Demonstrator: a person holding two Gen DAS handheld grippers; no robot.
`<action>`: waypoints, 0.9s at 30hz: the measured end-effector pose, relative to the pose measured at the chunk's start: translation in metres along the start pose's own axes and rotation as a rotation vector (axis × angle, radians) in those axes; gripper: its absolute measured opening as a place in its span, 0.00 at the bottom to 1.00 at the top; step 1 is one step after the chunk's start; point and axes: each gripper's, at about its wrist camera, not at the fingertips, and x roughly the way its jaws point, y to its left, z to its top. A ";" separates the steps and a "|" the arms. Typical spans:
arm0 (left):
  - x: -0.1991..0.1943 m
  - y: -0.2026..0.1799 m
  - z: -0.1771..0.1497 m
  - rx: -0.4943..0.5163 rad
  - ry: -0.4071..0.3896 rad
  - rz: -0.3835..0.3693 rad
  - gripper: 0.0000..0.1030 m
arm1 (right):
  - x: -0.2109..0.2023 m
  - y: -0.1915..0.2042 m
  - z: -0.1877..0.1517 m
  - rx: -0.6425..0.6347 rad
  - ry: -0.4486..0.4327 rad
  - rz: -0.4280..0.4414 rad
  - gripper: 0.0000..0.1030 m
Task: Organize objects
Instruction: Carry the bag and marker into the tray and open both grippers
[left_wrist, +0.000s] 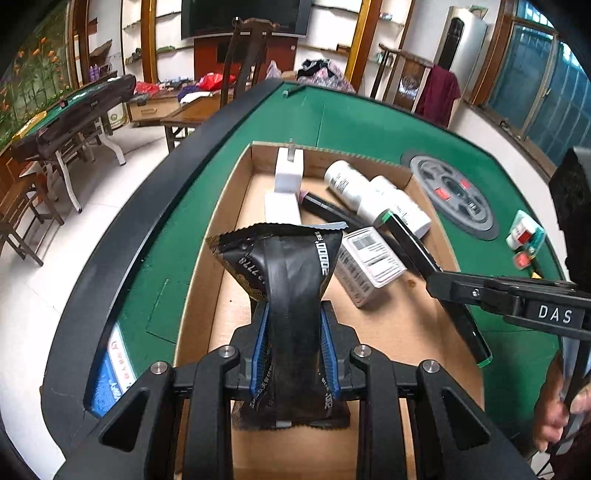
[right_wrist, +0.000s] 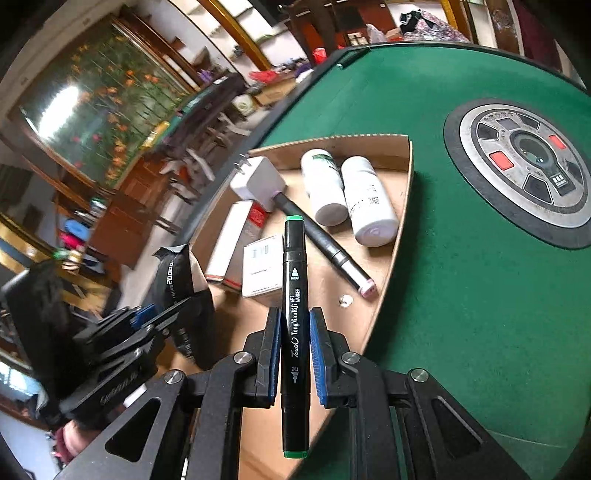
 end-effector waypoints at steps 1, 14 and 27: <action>0.002 0.000 0.002 0.005 0.000 0.009 0.26 | 0.006 0.003 0.002 -0.001 0.003 -0.028 0.16; 0.015 0.000 -0.001 -0.018 0.036 -0.061 0.45 | 0.036 0.008 0.008 -0.013 0.037 -0.130 0.21; -0.059 0.018 0.007 -0.184 -0.180 0.000 0.84 | -0.091 -0.010 0.007 -0.107 -0.269 -0.263 0.91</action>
